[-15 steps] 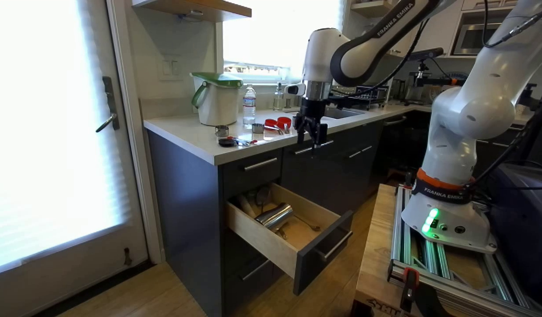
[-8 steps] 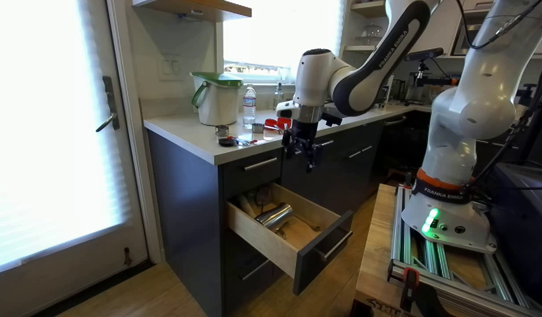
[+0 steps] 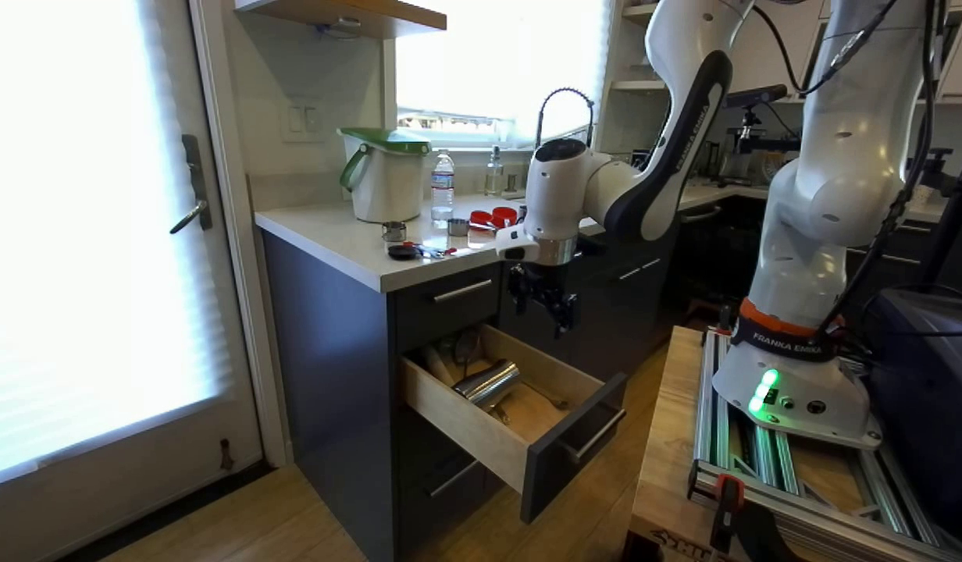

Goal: Remove the cocktail shaker from the drawer and put it on the counter top

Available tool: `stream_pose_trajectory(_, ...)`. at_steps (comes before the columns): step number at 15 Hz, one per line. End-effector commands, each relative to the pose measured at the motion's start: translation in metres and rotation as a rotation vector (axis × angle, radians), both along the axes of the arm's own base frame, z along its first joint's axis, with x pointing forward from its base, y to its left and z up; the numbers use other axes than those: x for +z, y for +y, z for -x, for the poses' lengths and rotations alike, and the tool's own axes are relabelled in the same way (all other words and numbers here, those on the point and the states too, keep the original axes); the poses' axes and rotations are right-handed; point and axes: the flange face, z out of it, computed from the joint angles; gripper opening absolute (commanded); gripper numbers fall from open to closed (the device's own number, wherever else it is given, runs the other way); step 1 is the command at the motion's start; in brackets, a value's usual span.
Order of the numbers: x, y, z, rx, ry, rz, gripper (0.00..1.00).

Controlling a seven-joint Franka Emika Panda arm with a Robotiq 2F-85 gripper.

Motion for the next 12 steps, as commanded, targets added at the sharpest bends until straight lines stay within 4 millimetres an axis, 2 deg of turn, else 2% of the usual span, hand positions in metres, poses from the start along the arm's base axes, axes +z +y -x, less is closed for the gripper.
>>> stream_pose_trajectory(1, -0.030, -0.003, 0.009, -0.041, 0.009, -0.028, 1.00)
stream_pose_trajectory(2, -0.014, -0.001, 0.005, -0.021, 0.000, -0.001, 1.00)
stream_pose_trajectory(5, -0.027, -0.001, 0.008, -0.036, 0.018, -0.018, 1.00)
stream_pose_trajectory(9, -0.028, -0.001, 0.008, -0.040, 0.018, -0.018, 1.00)
stream_pose_trajectory(12, -0.039, 0.010, -0.004, -0.018, -0.014, 0.005, 1.00)
